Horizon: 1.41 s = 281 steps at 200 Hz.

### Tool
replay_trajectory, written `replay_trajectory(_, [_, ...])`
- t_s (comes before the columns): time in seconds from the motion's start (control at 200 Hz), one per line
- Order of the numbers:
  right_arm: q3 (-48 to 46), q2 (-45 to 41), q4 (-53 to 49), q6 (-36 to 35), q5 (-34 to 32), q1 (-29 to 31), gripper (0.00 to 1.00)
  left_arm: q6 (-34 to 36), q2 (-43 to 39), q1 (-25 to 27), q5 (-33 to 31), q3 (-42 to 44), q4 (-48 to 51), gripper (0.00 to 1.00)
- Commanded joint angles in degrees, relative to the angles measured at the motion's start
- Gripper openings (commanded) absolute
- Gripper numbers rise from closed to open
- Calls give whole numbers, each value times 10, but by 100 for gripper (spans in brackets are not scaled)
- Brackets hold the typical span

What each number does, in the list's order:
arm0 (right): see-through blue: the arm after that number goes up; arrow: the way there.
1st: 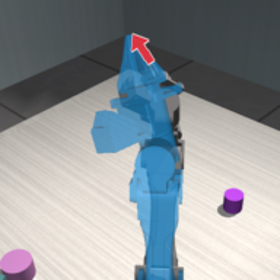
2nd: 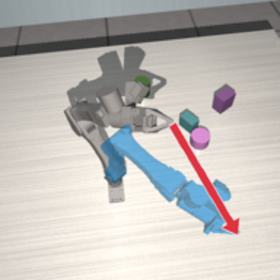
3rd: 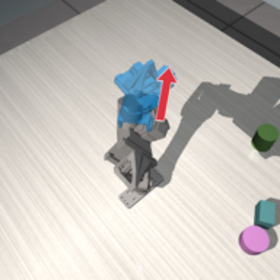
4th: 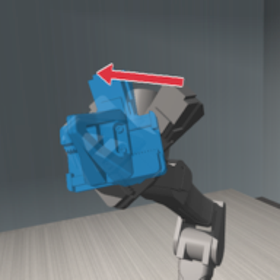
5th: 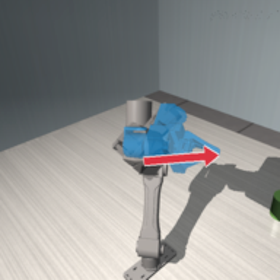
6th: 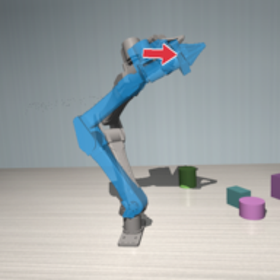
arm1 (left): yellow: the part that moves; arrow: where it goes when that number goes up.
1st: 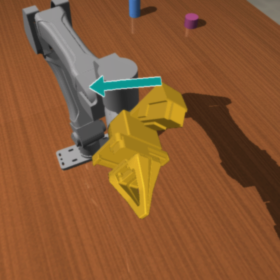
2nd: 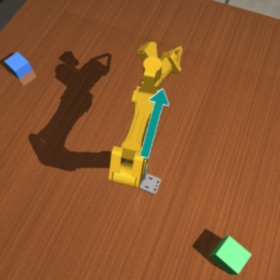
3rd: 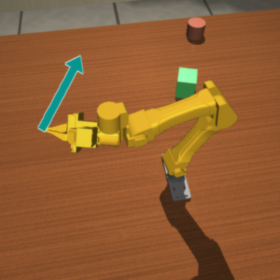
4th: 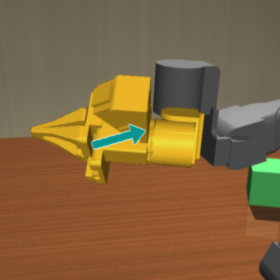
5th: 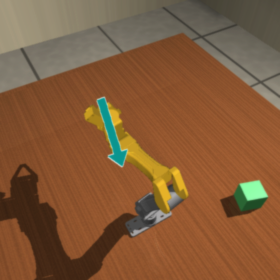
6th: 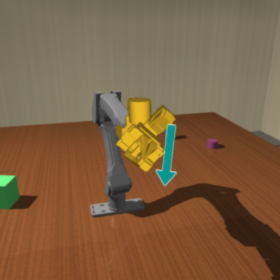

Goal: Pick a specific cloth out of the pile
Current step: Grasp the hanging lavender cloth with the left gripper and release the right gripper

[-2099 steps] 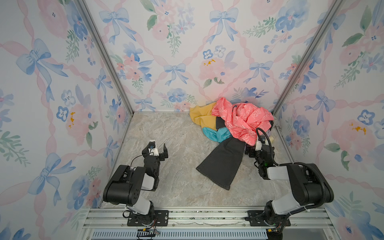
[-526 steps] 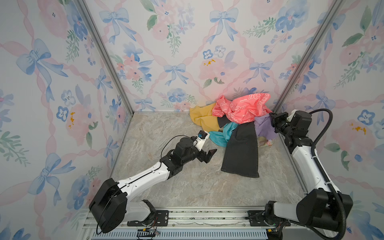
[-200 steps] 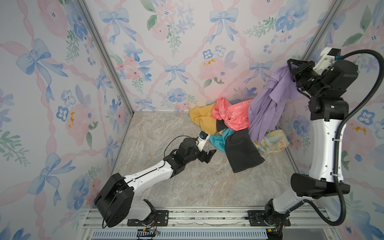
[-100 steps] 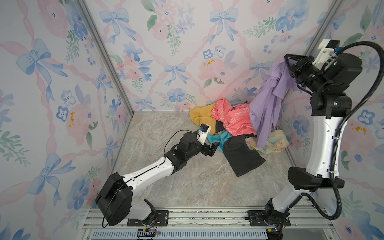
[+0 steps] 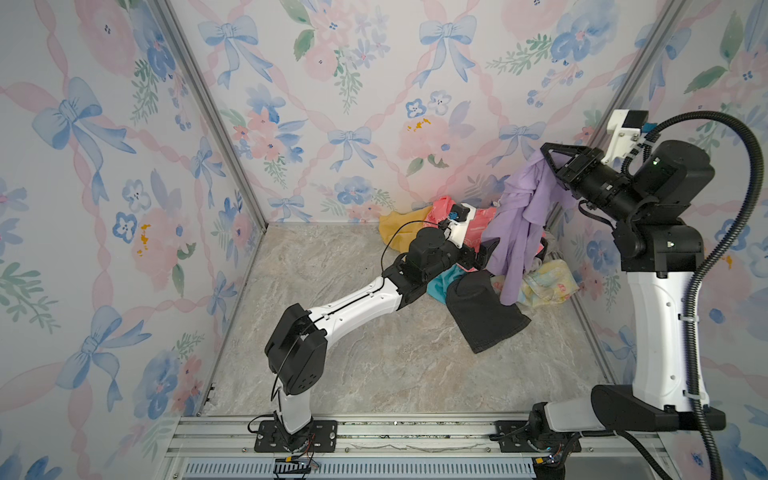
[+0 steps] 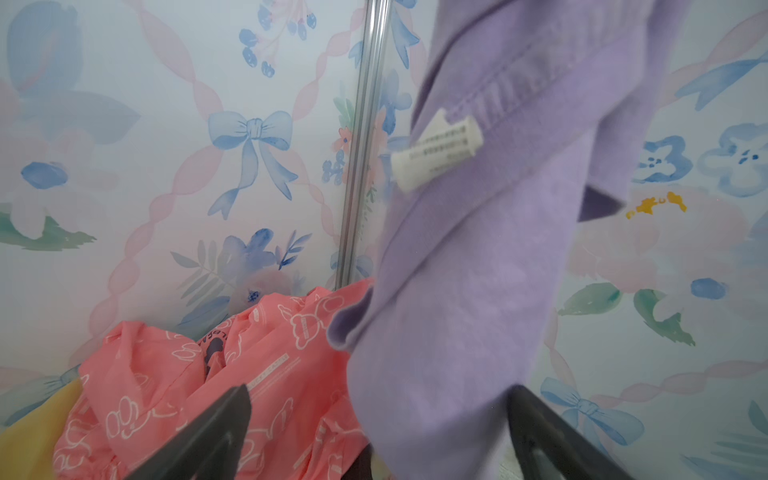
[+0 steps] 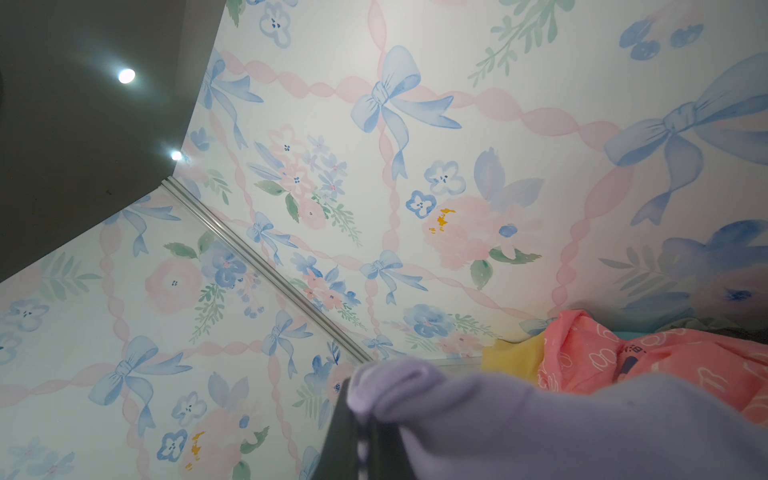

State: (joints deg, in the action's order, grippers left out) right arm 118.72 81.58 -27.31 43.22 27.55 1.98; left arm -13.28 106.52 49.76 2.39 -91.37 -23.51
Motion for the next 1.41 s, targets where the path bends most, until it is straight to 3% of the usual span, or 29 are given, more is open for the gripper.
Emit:
replay_trajectory(0.0, [-31, -25, 66, 5, -8, 10, 0, -24, 49, 2, 12, -55, -54, 98])
replay_trajectory(0.185, [-57, -36, 73, 14, -7, 13, 0, -45, 102, 20, 66, -103, -137, 98])
replay_trajectory(0.5, [-110, -47, 92, 24, -7, 13, 0, -70, 167, 39, 71, -184, -167, 96])
replay_trajectory(0.565, [-115, -48, 90, 24, -7, 15, 0, -78, 184, 40, 71, -203, -167, 85])
replay_trajectory(0.635, [-116, -51, 80, 15, -8, 15, 0, -85, 190, 39, 73, -212, -168, 52])
replay_trajectory(0.755, [-125, -64, 64, -4, -15, 14, 0, -88, 188, 35, 78, -217, -169, 15])
replay_trajectory(0.79, [-130, -69, 63, -8, -16, 14, 0, -90, 186, 34, 76, -217, -168, 9])
replay_trajectory(0.89, [-149, -82, 63, -14, -21, 10, 0, -95, 181, 31, 78, -220, -168, 0])
replay_trajectory(1.1, [-200, -115, 20, -65, -53, -9, 0, -118, 175, 21, 80, -239, -167, 0])
replay_trajectory(1.225, [-243, -138, -21, -126, -70, -27, 21, -141, 172, 14, 84, -259, -167, 0])
replay_trajectory(1.33, [-288, -166, -38, -163, -90, -33, 49, -155, 168, 8, 89, -282, -167, 0])
replay_trajectory(1.4, [-301, -176, -72, -191, -113, -38, 59, -159, 166, 7, 94, -301, -161, 0])
